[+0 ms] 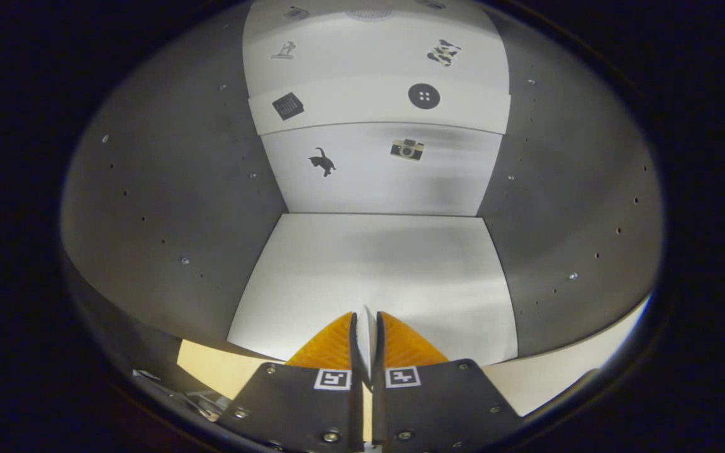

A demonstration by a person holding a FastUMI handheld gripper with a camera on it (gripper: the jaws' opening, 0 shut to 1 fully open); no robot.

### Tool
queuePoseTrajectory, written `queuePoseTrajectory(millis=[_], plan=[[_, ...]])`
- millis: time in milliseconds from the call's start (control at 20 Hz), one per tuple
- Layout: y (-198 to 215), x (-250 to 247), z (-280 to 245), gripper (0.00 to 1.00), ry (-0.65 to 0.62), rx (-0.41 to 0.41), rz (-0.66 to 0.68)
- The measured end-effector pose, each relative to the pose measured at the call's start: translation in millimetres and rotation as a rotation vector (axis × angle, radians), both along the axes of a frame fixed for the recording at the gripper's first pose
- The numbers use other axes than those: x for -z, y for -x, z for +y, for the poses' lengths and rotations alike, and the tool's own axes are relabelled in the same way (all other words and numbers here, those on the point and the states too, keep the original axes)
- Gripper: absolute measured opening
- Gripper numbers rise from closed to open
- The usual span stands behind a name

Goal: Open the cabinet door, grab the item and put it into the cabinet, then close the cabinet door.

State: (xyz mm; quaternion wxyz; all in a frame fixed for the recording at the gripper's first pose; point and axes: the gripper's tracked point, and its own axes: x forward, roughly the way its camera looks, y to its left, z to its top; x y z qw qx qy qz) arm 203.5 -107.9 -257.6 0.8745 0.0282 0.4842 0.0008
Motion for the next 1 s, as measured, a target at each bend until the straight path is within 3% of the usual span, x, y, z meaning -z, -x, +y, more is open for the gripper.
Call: queuePoseTrajectory(millis=[150, 300, 1000], plan=[[-2.9, 1.2, 0.1, 0.08, -0.002, 0.004, -0.003], [-5.1, 1.5, -0.6, 0.18, 0.006, 0.016, -0.008], [-22.6, 1.9, 13.2, 0.29, -0.024, -0.012, -0.091]])
